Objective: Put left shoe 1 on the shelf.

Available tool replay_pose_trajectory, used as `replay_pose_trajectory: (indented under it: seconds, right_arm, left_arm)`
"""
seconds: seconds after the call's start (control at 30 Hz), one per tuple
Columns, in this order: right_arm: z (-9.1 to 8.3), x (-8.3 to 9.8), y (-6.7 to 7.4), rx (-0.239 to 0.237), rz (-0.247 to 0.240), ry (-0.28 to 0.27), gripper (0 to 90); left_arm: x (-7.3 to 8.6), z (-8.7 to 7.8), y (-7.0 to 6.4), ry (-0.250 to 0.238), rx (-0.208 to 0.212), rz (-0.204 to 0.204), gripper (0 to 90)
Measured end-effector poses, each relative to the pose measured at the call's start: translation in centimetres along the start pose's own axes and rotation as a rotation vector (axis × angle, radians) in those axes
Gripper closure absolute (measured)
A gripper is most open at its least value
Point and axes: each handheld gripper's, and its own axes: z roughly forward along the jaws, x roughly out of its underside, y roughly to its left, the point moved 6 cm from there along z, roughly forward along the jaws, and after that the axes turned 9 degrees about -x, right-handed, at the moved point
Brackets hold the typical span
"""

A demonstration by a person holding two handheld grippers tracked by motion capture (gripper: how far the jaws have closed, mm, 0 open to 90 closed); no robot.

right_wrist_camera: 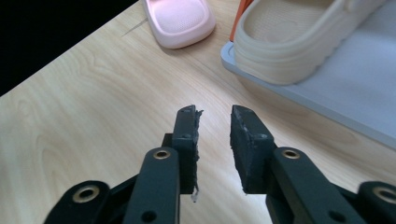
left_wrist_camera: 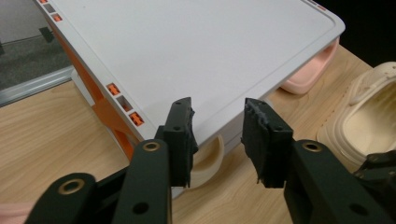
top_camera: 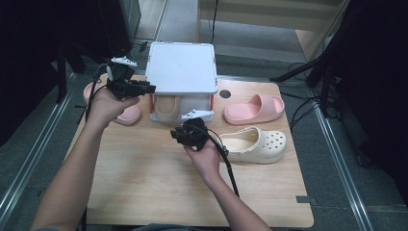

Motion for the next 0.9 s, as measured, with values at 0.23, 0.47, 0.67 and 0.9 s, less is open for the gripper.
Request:
replay_pose_trajectory:
  seconds: [0.23, 0.47, 0.67, 0.9]
  right_arm:
    - [-4.1, 1.0, -0.1, 0.005, -0.012, -0.026, 65.5]
    - [-7.4, 2.2, -0.6, 0.012, -0.039, -0.071, 57.8]
    - [-9.8, 3.4, -1.4, 0.026, -0.014, -0.061, 57.5]
    - [-12.5, 4.4, -2.8, 0.067, 0.018, -0.085, 57.2]
  left_arm:
    - [0.2, -1.3, -1.6, -0.003, 0.03, 0.041, 53.4]
    - [1.1, -1.9, -2.7, 0.0, 0.063, 0.06, 51.7]
    - [2.0, -1.8, -3.6, -0.003, 0.075, 0.069, 50.8]
    - [3.0, -1.8, -4.1, -0.003, 0.098, 0.068, 50.1]
